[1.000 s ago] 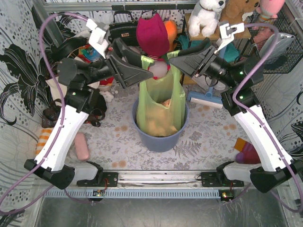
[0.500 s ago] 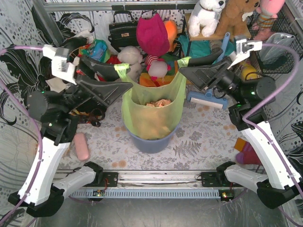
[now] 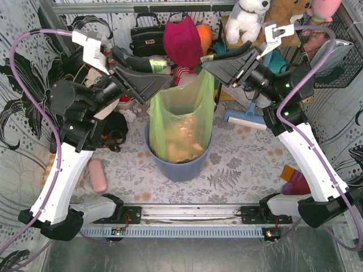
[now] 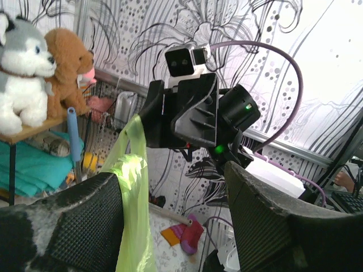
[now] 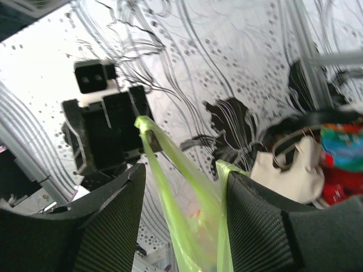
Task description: Tie the trash bag
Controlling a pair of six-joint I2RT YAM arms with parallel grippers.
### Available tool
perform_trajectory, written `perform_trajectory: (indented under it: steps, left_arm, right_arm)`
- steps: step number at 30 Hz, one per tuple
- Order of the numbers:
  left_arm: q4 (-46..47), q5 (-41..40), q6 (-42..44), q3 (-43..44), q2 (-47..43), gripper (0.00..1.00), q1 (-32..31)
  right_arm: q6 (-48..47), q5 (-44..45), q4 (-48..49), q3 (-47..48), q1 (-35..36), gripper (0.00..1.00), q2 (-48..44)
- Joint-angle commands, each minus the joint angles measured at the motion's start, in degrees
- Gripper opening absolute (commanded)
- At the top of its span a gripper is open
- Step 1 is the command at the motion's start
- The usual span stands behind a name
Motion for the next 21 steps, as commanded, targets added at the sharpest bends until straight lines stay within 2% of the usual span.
perform_trajectory:
  steps: [1,3,13,18,21]
  left_arm:
    - [2.1,-0.2,1.7,4.7,-1.4,0.73,0.3]
    - [2.6,-0.7,1.7,2.9,-2.7,0.73,0.3]
    - [5.0,-2.8,-0.1,-7.9,-5.6,0.74,0.2]
    - [8.5,-2.1,-1.7,-8.5,-3.7,0.74,0.2]
    - [9.4,-1.3,-2.1,-4.2,-1.2,0.74,0.2]
  right_arm:
    - [4.1,-4.4,8.4,9.2,0.1,0.55,1.1]
    - [3.9,-3.7,8.3,8.2,0.1,0.55,0.0]
    - [-0.2,4.4,3.7,-11.5,0.0,0.56,-8.4]
    - [-2.2,5.3,1.8,-11.0,0.0,0.55,-8.0]
    - [-3.0,4.3,1.0,-6.0,0.0,0.55,-6.1]
